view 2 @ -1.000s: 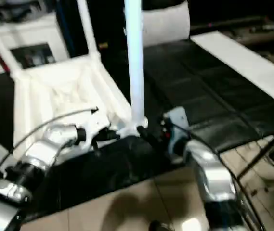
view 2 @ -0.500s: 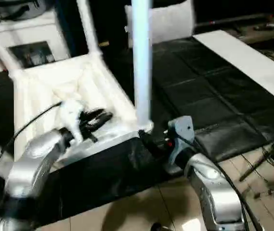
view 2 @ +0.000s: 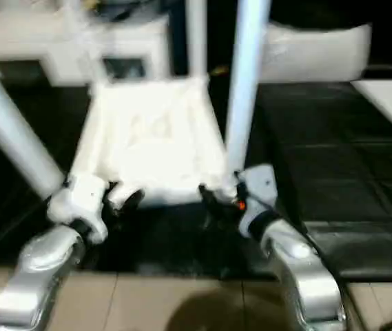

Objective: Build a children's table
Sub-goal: Flip table

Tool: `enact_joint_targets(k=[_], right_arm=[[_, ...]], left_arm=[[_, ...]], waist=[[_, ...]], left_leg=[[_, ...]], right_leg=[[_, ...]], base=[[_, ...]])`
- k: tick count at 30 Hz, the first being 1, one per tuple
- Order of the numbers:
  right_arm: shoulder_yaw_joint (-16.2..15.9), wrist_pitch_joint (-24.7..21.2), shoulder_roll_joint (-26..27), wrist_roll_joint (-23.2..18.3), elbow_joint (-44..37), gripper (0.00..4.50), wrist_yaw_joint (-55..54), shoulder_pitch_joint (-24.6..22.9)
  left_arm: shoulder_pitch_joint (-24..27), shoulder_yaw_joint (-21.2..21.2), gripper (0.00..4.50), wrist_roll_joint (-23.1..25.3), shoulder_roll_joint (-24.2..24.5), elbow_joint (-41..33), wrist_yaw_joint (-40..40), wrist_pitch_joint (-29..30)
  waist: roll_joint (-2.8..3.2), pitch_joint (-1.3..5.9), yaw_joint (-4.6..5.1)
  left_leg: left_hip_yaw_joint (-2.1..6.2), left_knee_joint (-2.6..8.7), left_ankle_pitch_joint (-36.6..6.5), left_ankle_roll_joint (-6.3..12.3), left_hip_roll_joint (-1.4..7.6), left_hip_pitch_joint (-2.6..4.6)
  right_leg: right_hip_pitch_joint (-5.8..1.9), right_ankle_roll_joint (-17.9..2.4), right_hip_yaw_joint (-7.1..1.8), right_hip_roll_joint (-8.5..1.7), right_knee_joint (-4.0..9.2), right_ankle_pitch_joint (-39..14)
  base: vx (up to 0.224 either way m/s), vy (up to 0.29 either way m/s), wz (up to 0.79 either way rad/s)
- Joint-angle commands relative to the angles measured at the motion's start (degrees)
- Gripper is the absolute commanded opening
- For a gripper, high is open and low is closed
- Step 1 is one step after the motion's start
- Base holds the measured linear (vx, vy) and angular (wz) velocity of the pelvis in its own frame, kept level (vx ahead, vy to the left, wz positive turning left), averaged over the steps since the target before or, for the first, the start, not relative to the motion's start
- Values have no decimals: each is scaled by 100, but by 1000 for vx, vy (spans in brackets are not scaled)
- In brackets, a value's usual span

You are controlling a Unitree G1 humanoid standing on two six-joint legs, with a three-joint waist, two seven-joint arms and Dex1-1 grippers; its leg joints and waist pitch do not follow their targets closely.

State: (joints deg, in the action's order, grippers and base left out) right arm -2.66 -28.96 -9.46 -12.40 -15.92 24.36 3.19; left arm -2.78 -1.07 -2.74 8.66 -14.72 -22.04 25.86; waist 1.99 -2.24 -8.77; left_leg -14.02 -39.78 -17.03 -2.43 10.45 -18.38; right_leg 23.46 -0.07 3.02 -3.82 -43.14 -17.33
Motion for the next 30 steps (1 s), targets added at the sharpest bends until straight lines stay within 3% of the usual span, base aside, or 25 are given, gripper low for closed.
enact_joint_targets(k=[1,2,3,4,6,7,8,9,10,12,13,14,15,16,17,18,19,21,22,23,25,26,27,28,30], right_arm=[[-32,-135,-45,-75,-75,450,50,13],[-21,-67,-103,6,-1,450,2,55],[-20,-44,-111,20,20,450,-10,63],[0,46,-138,37,129,450,-36,108],[57,36,-114,-3,178,450,-76,140],[66,-32,-126,-2,168,450,-89,135],[57,-70,-137,19,150,450,-72,122],[56,-86,-139,32,127,450,-69,115],[58,-98,-138,42,105,450,-69,110],[76,-213,-143,-46,68,450,-90,117],[71,-189,-157,-22,100,450,-147,138],[66,-165,-166,-3,122,450,-183,151],[30,-185,-135,-23,233,450,-201,204],[27,-189,-132,-26,239,450,-200,207],[6,-347,-35,-99,287,450,-236,271],[6,-390,-10,-116,295,450,-250,287],[-28,-367,8,-89,326,450,-260,311],[-104,-43,24,71,495,450,-275,363],[-107,-27,25,78,503,450,-276,365],[-178,261,32,151,773,450,-187,442],[-216,346,30,182,911,450,-150,501],[-244,518,64,241,1099,450,-183,624],[-239,597,110,209,1155,450,-163,679],[-234,633,145,178,1165,450,-149,707],[-218,533,116,268,1191,450,-284,742]], left_arm=[[50,-70,314,-55,21,-8,-78,0],[53,-24,315,8,91,-18,-73,-61],[56,-18,331,6,98,-21,-63,-70],[80,-8,346,51,123,-53,56,-141],[92,0,354,181,158,-72,209,-242],[91,31,354,231,209,-48,210,-210],[89,45,354,217,234,-35,171,-145],[82,47,372,184,239,-5,131,-120],[75,46,388,151,242,22,97,-104],[56,38,396,129,233,44,93,-117],[57,-8,410,122,200,56,151,-103],[58,-37,410,117,179,63,189,-95],[101,-127,436,94,151,76,335,-93],[104,-131,440,92,152,76,340,-94],[178,-192,441,69,171,18,416,-83],[193,-200,441,69,177,3,432,-79],[233,-231,446,94,192,-16,473,-72],[331,-270,446,205,236,-12,566,-97],[335,-270,446,210,238,-12,569,-98],[454,-322,446,262,265,19,618,-143],[522,-340,446,307,303,-14,635,-93],[661,-420,446,347,364,-198,668,138],[754,-508,446,307,383,-336,693,262],[817,-573,446,267,395,-438,706,344],[814,-729,446,175,404,-432,748,201]], waist=[[-192,109,-121],[-332,78,-220],[-175,121,-341],[-125,105,-365],[-90,146,-271],[-84,150,-255],[1,179,-204],[-2,177,-167],[42,165,-67],[45,150,53],[15,160,87],[37,190,135],[-58,209,165],[-7,227,194],[-71,233,225],[-59,247,258],[-44,257,255],[-210,249,264],[-152,253,241],[-215,251,236],[-173,227,227],[57,235,160],[54,225,193],[-2,213,195],[-2,206,179]], left_leg=[[293,222,-1610,112,142,311],[568,-80,-189,202,37,-16],[696,38,216,171,48,-43],[698,488,50,-30,90,-9],[715,707,-638,-120,169,-24],[717,749,-773,-87,174,-45],[727,809,-992,-72,196,-37],[735,840,-1040,-72,211,-51],[787,926,-1328,-136,255,-107],[779,946,-1648,-179,255,-35],[779,958,-1588,-172,244,-63],[788,975,-1356,-152,260,-100],[761,970,-1093,-96,265,-133],[759,956,-865,-70,265,-161],[743,945,-773,-31,260,-171],[742,923,-473,46,241,-227],[725,905,-399,87,232,-217],[691,888,-111,238,239,-232],[691,879,-39,261,235,-232],[684,880,-30,284,240,-230],[682,888,-106,275,255,-224],[728,891,-256,197,279,-192],[747,915,-320,131,293,-214],[731,927,-486,110,303,-198],[726,915,-441,135,283,-212]], right_leg=[[228,841,-907,-681,1058,-2339],[14,1169,-1182,-903,1419,-4985],[-67,1028,-1179,-923,1354,-4910],[-8,581,-839,-514,1197,-3806],[-82,-5,-664,-346,1062,-2475],[-124,-105,-640,-341,1068,-2243],[-152,-247,-604,-367,1111,-2092],[-173,-316,-585,-377,1137,-2027],[-239,-437,-521,-396,1181,-1935],[-212,-514,-498,-399,1259,-1986],[-256,-542,-493,-418,1261,-1896],[-307,-615,-475,-432,1247,-1586],[-334,-673,-466,-432,1245,-1233],[-338,-788,-463,-446,1206,-908],[-345,-839,-455,-443,1203,-778],[-381,-922,-448,-463,1170,-496],[-369,-925,-441,-466,1191,-459],[-380,-955,-434,-466,1189,-273],[-371,-968,-433,-486,1178,-286],[-373,-971,-422,-488,1187,-309],[-349,-980,-422,-486,1207,-451],[-314,-999,-423,-494,1192,-507],[-339,-1077,-410,-476,1167,-264],[-350,-1094,-411,-472,1196,-261],[-374,-1203,-425,-472,1179,-80]], base=[[19,-164,37],[51,-173,16],[-28,-76,12],[-28,-76,12],[-69,-25,10],[-66,-9,7],[-52,16,2],[0,0,0],[0,0,0],[-13,63,-1],[-5,62,1],[7,55,-2],[0,0,0],[0,0,0],[0,0,0],[0,0,0],[0,0,0],[0,0,0],[0,0,0],[0,0,0],[0,0,0],[0,0,0],[0,0,0],[0,0,0],[0,0,0]])
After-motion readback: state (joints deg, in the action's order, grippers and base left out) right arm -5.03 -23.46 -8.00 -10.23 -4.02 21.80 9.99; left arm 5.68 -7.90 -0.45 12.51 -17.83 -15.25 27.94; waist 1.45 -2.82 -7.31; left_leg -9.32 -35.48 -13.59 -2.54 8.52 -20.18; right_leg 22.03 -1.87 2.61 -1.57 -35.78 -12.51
